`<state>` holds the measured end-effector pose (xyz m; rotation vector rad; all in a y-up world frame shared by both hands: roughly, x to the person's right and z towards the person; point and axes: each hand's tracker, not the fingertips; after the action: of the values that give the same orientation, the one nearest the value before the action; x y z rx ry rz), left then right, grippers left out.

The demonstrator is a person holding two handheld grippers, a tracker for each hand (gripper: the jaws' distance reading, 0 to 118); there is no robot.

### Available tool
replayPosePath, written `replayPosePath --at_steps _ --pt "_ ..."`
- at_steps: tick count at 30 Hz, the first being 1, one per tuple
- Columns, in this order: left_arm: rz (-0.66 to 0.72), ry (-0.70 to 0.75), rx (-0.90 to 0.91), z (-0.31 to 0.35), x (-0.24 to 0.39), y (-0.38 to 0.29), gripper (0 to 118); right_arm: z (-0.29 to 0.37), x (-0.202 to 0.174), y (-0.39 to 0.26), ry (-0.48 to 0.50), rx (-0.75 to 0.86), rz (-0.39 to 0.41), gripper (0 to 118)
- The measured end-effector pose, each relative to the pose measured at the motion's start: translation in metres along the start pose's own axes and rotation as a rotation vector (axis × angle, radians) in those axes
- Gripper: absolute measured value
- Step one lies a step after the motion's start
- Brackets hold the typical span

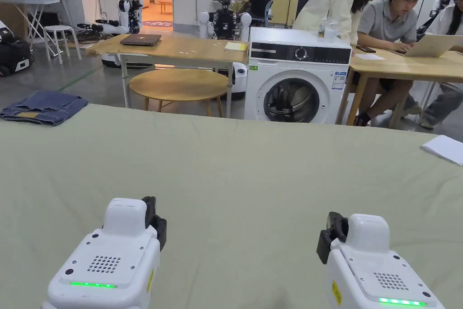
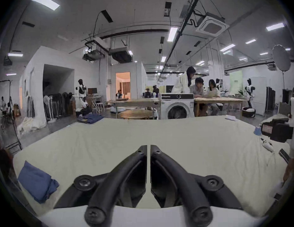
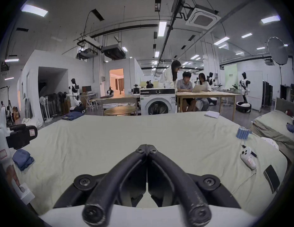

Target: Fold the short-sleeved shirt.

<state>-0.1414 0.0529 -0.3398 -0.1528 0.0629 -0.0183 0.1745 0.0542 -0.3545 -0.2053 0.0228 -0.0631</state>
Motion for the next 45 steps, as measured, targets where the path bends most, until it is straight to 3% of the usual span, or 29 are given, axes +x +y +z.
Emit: replayPosePath --at_steps 21,24,26,28,30,31,32,33,34,35,37,45 --pt "-0.025 -0.014 0.023 0.006 0.004 0.005 0 0.005 -0.02 0.001 0.0 0.028 0.039 0" --pt "-0.021 -0.019 0.028 0.006 0.006 0.008 10 0.004 -0.025 0.001 -0.001 0.034 0.059 0" --pt "-0.031 -0.024 0.03 0.006 0.009 0.01 25 0.004 -0.026 0.0 0.001 0.042 0.065 8" --pt "-0.044 -0.03 0.029 0.006 0.01 0.012 41 0.004 -0.029 0.0 -0.01 0.049 0.077 31" --pt "-0.062 -0.03 0.026 0.006 0.013 0.012 46 0.003 -0.028 0.0 -0.009 0.052 0.082 36" --pt "-0.067 -0.019 0.026 0.006 0.014 0.012 53 0.001 -0.028 0.0 -0.011 0.049 0.083 54" --pt "-0.066 -0.01 0.033 0.007 0.014 0.012 53 0.0 -0.028 0.0 -0.02 0.043 0.082 69" --pt "-0.055 -0.001 0.039 0.008 0.013 0.013 56 -0.001 -0.028 0.0 -0.038 0.04 0.08 79" --pt "-0.031 0.001 0.048 0.008 0.012 0.013 67 -0.001 -0.027 0.0 -0.046 0.042 0.078 86" --pt "-0.014 0.001 0.053 0.009 0.01 0.014 75 -0.001 -0.026 0.0 -0.062 0.043 0.076 90" --pt "0.02 0.01 0.06 0.009 0.006 0.015 77 -0.002 -0.024 0.001 -0.066 0.042 0.064 98" --pt "0.04 0.024 0.033 0.004 -0.005 0.014 77 0.0 -0.012 0.004 -0.066 0.057 0.079 98"
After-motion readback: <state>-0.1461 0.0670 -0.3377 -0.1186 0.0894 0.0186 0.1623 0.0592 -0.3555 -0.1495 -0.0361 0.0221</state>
